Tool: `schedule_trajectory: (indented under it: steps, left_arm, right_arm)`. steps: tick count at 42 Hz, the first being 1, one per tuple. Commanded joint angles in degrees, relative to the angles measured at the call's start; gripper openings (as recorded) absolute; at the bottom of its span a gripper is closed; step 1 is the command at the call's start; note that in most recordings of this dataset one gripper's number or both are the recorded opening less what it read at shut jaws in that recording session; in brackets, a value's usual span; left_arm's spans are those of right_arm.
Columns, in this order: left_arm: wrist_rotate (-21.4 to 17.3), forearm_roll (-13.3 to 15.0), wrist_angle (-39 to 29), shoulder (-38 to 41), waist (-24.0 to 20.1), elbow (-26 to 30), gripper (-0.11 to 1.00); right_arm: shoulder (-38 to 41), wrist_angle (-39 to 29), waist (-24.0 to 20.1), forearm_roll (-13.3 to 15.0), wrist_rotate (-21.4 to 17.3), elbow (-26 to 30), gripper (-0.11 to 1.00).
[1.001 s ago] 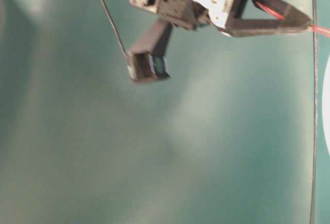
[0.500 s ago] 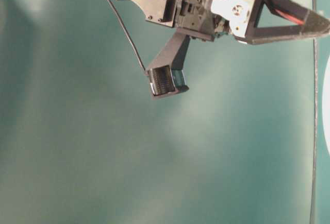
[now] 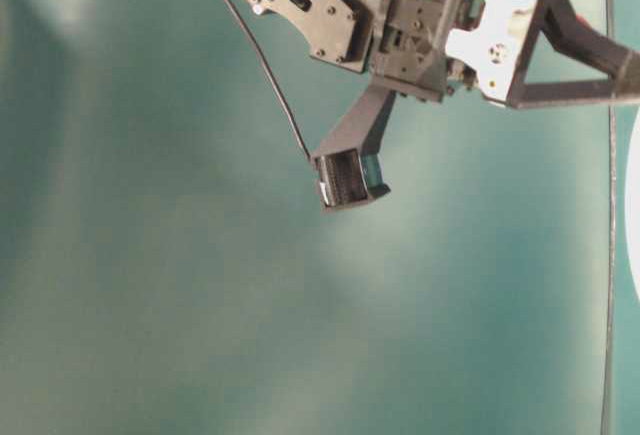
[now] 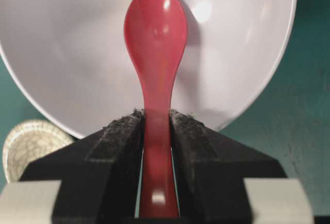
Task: Scoop the yellow hexagonal prism block from the bowl with a spoon using the right arm.
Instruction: 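Lower the spoon bowl into the white bowl beside the yellow block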
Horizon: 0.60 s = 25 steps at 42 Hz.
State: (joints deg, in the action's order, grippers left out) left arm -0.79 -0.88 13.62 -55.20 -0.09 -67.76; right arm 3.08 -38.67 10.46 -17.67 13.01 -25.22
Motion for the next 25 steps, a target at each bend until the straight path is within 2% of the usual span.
schedule_trajectory:
  steps: [1,25]
  left_arm:
    - [-0.1,-0.2,0.6,0.2,-0.1,1.0,0.00]
    - [-0.1,-0.2,0.3,0.2,-0.1,1.1,0.00]
  right_arm:
    - [-0.6,1.4,-0.2,-0.3,-0.1,1.8,0.24]
    - [0.1,8.8,-1.2,-2.8,-0.2,2.9,0.24]
